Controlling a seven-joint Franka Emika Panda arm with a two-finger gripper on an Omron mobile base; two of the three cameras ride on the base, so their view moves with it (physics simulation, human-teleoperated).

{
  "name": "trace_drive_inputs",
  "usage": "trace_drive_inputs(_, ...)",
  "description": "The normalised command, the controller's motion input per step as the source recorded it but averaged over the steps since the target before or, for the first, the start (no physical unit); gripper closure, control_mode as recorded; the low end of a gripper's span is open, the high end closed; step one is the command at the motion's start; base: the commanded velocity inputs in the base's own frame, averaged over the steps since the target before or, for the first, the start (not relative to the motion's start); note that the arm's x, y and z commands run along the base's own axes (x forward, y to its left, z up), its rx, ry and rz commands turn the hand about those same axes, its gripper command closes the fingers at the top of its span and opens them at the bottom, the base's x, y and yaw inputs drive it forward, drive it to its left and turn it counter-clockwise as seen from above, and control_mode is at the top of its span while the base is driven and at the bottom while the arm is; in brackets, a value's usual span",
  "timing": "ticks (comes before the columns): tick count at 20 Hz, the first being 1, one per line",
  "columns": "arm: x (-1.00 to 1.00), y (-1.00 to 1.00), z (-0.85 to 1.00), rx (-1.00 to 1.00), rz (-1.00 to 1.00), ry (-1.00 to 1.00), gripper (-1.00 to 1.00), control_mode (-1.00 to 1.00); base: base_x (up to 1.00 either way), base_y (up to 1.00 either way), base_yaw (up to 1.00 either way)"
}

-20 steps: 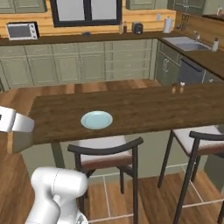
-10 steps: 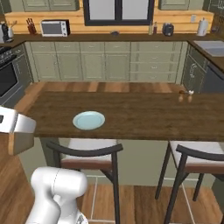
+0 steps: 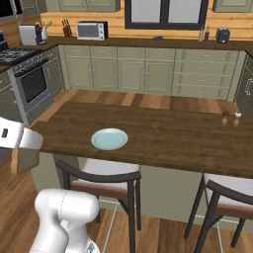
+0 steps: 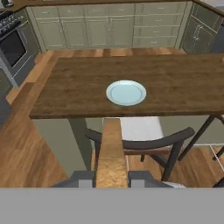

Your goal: Start the toaster. Once the lever pops up, take the bread to the plate on the dining counter.

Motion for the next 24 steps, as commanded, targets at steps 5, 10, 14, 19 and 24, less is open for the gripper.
trace_drive_inputs(5, 1.0, -0.66, -0.03, 0.21, 0.16, 0.13, 1.0, -1.0, 0.0, 0.0, 0.0)
trace_drive_inputs(10, 1.0, -0.4, -0.23, 0.16, 0.17, 0.12, 1.0, -1.0, 0.0, 0.0, 0.0)
trace_drive_inputs(14, 1.0, -0.02, -0.74, 0.06, 0.14, -0.01, 1.0, -1.0, 0.0, 0.0, 0.0)
trace_drive_inputs(19, 1.0, 0.0, -0.7, 0.04, 0.03, -0.11, 1.0, -1.0, 0.0, 0.0, 0.0)
trace_drive_inputs(24, 1.0, -0.08, -0.64, 0.06, 0.01, -0.06, 1.0, -1.0, 0.0, 0.0, 0.0)
